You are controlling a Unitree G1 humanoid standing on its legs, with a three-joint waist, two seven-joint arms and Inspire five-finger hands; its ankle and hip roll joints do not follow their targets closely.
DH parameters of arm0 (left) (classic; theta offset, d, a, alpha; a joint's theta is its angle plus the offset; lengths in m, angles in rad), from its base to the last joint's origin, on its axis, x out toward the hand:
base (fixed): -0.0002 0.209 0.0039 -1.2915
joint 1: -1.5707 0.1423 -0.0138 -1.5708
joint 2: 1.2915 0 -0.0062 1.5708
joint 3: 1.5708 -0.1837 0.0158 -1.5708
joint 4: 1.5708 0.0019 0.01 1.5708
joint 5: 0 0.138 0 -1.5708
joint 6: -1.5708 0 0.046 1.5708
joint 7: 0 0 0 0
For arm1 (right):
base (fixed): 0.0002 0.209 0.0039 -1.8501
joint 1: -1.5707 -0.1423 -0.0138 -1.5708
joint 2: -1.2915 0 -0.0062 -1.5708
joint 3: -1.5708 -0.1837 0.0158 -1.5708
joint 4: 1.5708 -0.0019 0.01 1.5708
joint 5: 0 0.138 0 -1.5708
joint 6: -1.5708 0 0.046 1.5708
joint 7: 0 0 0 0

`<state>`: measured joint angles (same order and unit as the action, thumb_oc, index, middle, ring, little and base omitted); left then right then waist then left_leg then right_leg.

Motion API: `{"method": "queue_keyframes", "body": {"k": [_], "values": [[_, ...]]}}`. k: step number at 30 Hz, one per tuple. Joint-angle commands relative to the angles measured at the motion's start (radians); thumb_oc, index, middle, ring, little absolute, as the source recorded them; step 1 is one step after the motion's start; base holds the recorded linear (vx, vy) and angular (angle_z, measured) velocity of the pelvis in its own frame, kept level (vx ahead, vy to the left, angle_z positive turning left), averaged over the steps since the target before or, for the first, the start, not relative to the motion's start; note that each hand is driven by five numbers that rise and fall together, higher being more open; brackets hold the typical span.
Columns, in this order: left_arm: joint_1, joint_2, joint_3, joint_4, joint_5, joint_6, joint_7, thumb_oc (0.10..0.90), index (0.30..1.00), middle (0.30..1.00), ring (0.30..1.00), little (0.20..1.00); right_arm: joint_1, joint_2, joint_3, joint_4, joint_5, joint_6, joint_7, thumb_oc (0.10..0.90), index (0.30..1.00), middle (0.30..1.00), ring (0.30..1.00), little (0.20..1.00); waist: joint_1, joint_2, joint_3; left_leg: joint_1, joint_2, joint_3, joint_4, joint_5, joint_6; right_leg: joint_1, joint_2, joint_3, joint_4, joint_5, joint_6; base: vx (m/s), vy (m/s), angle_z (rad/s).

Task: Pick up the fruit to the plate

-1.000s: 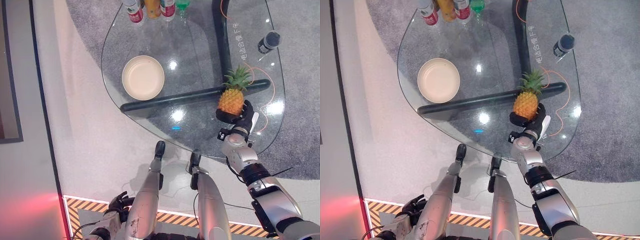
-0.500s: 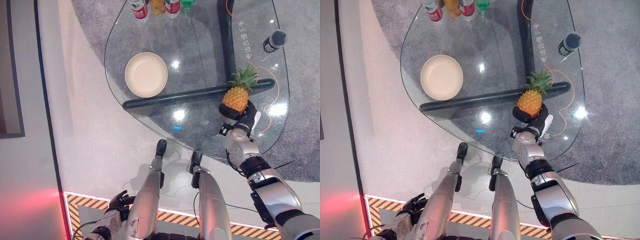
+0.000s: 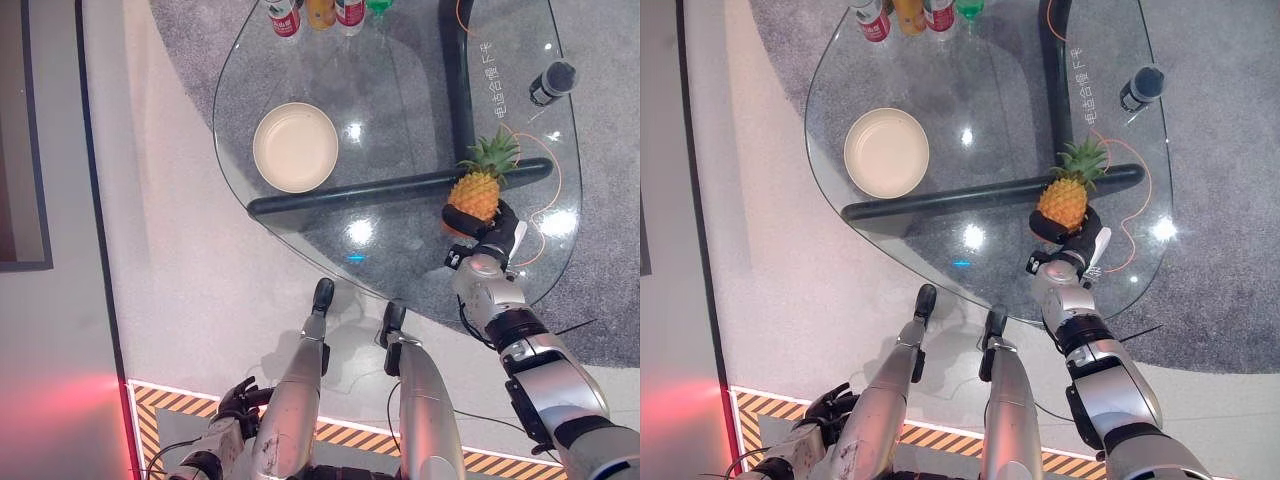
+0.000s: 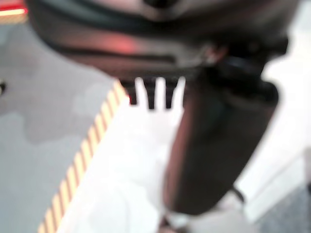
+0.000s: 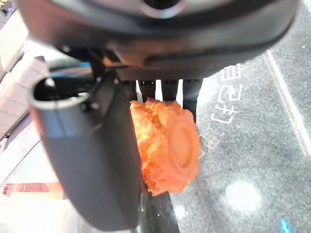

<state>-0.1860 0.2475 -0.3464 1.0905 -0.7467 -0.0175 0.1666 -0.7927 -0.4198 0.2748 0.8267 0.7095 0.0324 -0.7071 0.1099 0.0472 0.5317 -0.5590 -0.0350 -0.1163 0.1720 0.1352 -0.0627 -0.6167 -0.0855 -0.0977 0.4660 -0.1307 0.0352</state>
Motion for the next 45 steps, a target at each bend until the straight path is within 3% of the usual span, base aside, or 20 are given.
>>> {"method": "queue_keyframes", "body": {"k": [1, 5, 12, 14, 22, 26, 34, 45], "values": [[0.061, 0.0, -0.002, -0.074, -0.056, -0.051, 0.052, 0.8, 0.9, 0.9, 0.9, 0.9, 0.009, -0.041, -0.005, -0.09, 0.032, -0.048, 0.023, 0.1, 0.3, 0.3, 0.3, 0.2, 0.011, 0.009, -0.012, 0.021, -0.11, 0.058, 0.119, -0.153, 0.074, 0.056, 0.048, 0.045, -0.191, 0.146, 0.02, 0.0, 0.0, 0.0], [0.06, 0.011, 0.027, -0.151, -0.071, -0.101, 0.105, 0.8, 0.9, 0.9, 0.9, 0.9, 0.061, -0.028, -0.008, -0.193, 0.011, -0.103, 0.025, 0.1, 0.3, 0.3, 0.3, 0.2, 0.001, 0.004, -0.012, 0.041, -0.107, 0.058, 0.112, -0.155, 0.074, 0.077, 0.051, 0.051, -0.198, 0.145, 0.022, -0.02, -0.026, 0.0], [0.053, 0.015, 0.08, -0.257, -0.086, -0.181, 0.153, 0.8, 0.9, 0.9, 0.9, 0.9, 0.134, -0.014, -0.019, -0.408, -0.059, -0.119, 0.048, 0.1, 0.3, 0.3, 0.3, 0.2, -0.023, -0.008, -0.012, 0.086, -0.1, 0.06, 0.094, -0.155, 0.073, 0.124, 0.054, 0.066, -0.218, 0.144, 0.022, -0.01, -0.018, -0.01], [0.054, 0.019, 0.096, -0.308, -0.098, -0.219, 0.17, 0.8, 0.9, 0.9, 0.9, 0.9, 0.159, -0.013, -0.019, -0.481, -0.095, -0.132, 0.091, 0.1, 0.3, 0.3, 0.3, 0.2, -0.031, -0.011, -0.012, 0.101, -0.096, 0.061, 0.092, -0.155, 0.072, 0.143, 0.055, 0.07, -0.226, 0.143, 0.022, -0.01, -0.015, -0.01], [0.045, 0.053, 0.146, -0.51, -0.11, -0.269, 0.206, 0.8, 0.9, 0.9, 0.9, 0.9, 0.232, 0.005, -0.011, -0.702, -0.215, -0.121, 0.214, 0.1, 0.3, 0.3, 0.3, 0.2, -0.054, -0.019, -0.012, 0.157, -0.089, 0.061, 0.078, -0.152, 0.067, 0.213, 0.061, 0.078, -0.249, 0.136, 0.02, -0.01, -0.034, -0.05], [0.048, 0.069, 0.152, -0.613, -0.137, -0.239, 0.193, 0.8, 0.9, 0.9, 0.9, 0.9, 0.254, 0.005, -0.005, -0.772, -0.244, -0.111, 0.292, 0.1, 0.3, 0.3, 0.3, 0.2, -0.058, -0.021, -0.012, 0.17, -0.088, 0.06, 0.083, -0.154, 0.065, 0.232, 0.06, 0.074, -0.249, 0.13, 0.02, 0.0, -0.025, 0.0], [0.049, 0.117, 0.12, -0.873, -0.302, -0.135, 0.01, 0.8, 0.9, 0.9, 0.9, 0.9, 0.262, -0.088, 0.043, -0.877, -0.325, -0.11, 0.618, 0.1, 0.3, 0.3, 0.3, 0.2, -0.059, -0.022, -0.012, 0.195, -0.088, 0.063, 0.084, -0.152, 0.064, 0.271, 0.056, 0.059, -0.258, 0.128, 0.022, 0.0, -0.017, 0.0], [0.008, 0.176, 0.095, -1.091, -0.485, -0.05, -0.117, 0.8, 0.9, 0.9, 0.9, 0.9, 0.246, -0.19, 0.123, -0.942, -0.352, -0.13, 0.838, 0.1, 0.3, 0.3, 0.3, 0.2, -0.051, -0.034, -0.012, 0.183, -0.087, 0.067, 0.092, -0.155, 0.067, 0.272, 0.056, 0.051, -0.266, 0.131, 0.031, -0.01, -0.032, 0.02]]}}
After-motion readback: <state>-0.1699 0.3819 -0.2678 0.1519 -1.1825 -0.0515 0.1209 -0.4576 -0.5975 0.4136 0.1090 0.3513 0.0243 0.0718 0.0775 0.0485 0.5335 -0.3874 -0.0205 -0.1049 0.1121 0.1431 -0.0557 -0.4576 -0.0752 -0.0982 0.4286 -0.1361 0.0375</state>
